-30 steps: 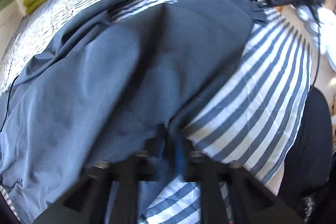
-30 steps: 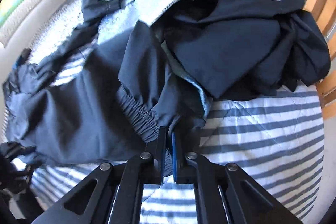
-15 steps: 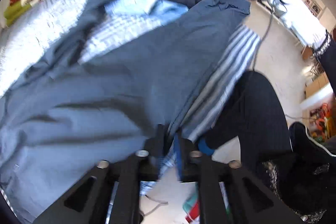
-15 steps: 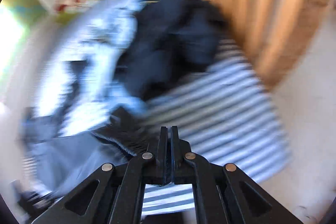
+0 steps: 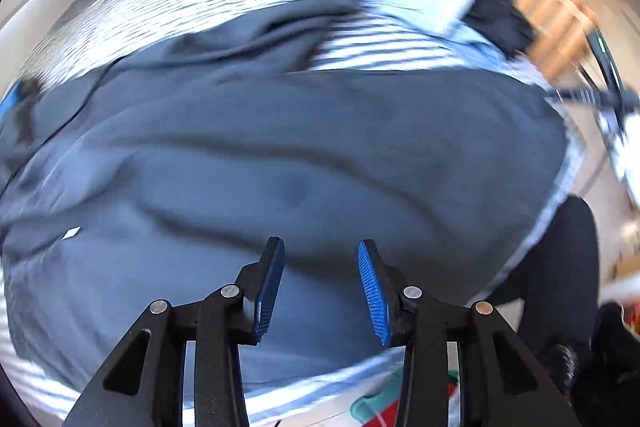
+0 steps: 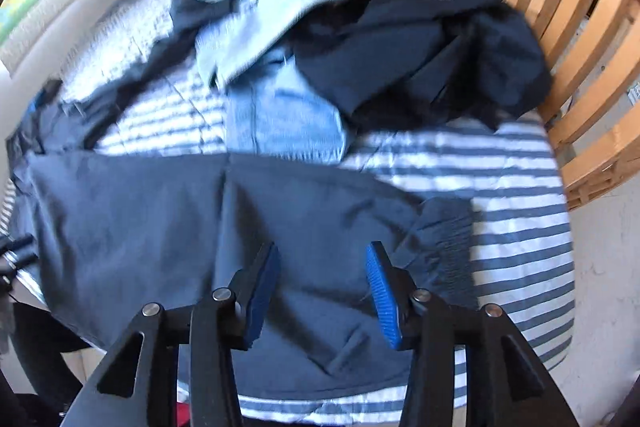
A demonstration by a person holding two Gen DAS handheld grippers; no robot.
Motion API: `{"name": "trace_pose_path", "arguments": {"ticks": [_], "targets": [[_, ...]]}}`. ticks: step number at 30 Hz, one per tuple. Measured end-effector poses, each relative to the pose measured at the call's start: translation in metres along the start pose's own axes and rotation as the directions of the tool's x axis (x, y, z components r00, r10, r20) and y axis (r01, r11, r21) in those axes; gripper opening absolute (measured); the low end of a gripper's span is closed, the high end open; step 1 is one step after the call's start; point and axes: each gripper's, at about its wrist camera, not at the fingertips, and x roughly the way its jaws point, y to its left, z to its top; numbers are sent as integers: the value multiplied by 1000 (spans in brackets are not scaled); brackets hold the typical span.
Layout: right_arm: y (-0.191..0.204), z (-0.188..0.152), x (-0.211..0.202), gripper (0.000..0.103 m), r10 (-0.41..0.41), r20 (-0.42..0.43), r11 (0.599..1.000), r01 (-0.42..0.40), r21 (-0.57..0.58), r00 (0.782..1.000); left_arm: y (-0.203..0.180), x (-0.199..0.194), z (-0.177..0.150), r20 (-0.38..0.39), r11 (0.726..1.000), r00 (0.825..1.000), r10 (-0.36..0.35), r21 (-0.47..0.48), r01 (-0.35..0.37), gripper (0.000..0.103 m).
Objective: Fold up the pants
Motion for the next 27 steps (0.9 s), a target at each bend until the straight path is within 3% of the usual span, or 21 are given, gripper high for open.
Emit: {"name": "trace_pose_path", "arguments": {"ticks": [3,5,7,10,15,20,24,27], "targets": [[-23,-4,35,42,-112,-122,989,122,78,986,46,1,-9,-11,991,996,92,-96,-93,42],[-36,-2,30,42,-67,-125,982,88,169,990,76,-6,-16,-13,978,990,144,-154,-144,42],[-30,6,11,42,-52,-62,983,62,175,997,102,-19,-18,6,965,985,172,-202,-167,42],[5,30,-20,42,6,39,996,-9,93,999,132,-41,-9,53,949,972,229,-235,-211,42],[77,94,-54,43,85,191,996,-77,-50,978,166,-55,27,91,941,958,273,-234,-246,42],[140,175,-47,46,106,201,982,-70,-178,974,187,-41,73,97,953,964,249,-199,-227,42],[160,227,-2,47,199,103,976,-188,-106,975,188,-15,107,84,966,976,199,-185,-181,42],[173,246,33,47,108,110,989,-97,-108,988,178,5,128,77,978,983,164,-143,-152,42]]}}
